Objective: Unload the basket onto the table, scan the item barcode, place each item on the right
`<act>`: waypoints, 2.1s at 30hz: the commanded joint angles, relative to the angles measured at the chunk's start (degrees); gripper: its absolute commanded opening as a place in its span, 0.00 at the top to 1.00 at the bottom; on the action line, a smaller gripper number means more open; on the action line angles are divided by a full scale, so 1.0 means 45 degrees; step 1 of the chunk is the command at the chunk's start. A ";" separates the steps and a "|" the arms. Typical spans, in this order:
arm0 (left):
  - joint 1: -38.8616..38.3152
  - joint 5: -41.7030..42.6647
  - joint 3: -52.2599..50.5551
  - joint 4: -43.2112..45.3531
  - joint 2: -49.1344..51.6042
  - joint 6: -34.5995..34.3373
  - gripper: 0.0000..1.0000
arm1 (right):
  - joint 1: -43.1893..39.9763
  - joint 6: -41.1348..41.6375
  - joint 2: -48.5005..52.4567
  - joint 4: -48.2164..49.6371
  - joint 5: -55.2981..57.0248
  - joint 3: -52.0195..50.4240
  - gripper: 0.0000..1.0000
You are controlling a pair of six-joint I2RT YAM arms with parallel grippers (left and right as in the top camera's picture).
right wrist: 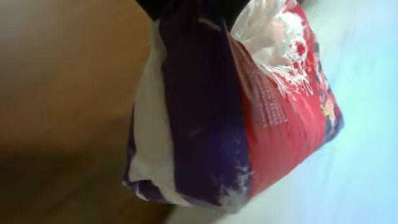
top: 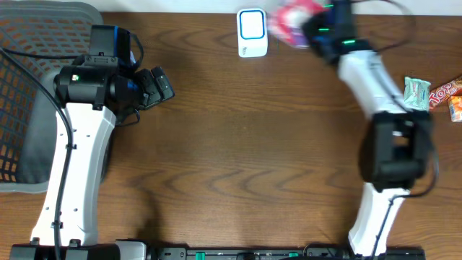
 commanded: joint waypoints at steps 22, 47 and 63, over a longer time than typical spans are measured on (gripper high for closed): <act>0.0044 -0.0073 0.0010 -0.0034 0.0029 -0.0107 0.01 | -0.7830 -0.7237 -0.1603 -0.6562 0.1156 0.0248 0.29; 0.0044 -0.0073 0.0010 -0.0034 0.0029 -0.0107 0.01 | -0.3351 -0.8888 -1.3129 -1.3770 -0.1851 -0.2157 0.01; 0.0044 -0.0073 0.0010 -0.0034 0.0029 -0.0107 0.01 | -0.2089 -0.6936 -1.7578 -1.4027 -0.2045 -0.8592 0.01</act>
